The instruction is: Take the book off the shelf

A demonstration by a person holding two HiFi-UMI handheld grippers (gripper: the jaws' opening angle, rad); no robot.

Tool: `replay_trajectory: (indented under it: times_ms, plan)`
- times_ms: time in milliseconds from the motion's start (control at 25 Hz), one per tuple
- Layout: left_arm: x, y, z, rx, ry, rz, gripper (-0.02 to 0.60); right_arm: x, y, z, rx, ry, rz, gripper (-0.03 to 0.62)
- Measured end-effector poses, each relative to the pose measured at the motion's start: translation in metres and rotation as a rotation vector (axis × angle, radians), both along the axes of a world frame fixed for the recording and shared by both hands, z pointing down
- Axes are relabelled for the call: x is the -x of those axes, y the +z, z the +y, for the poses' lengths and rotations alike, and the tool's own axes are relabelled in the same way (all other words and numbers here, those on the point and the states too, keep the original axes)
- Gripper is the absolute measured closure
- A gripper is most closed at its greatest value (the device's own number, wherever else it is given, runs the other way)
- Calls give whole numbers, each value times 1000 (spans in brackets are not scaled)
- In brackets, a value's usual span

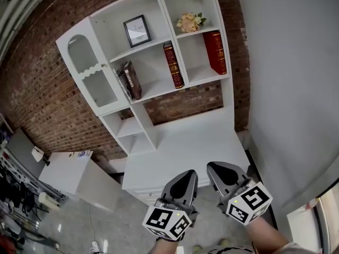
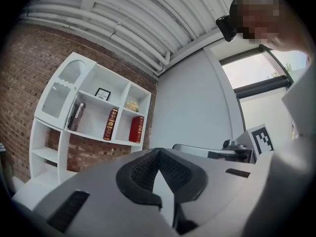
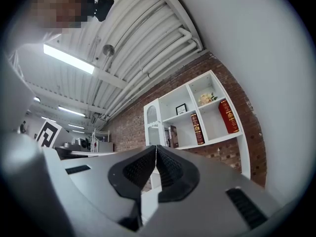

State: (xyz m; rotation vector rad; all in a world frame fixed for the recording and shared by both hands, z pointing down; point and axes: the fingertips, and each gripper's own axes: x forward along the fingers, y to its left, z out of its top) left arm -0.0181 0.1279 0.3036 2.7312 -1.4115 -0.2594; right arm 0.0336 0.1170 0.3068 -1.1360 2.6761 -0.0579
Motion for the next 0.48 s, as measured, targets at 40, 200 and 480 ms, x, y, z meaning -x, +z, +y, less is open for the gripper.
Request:
replay_trajectory:
  times_ms: [40,200,480]
  plan:
    - [-1,0,0,1,-2,-2,569,-2,0,0,0,2,-1,576]
    - [-5,-1,-1,3,-9,-6,569,-10,1,0,1,4,-12,576]
    - [-13,1,-4,1,-22,-16,570,-29,4,-2,3,20,-50,576]
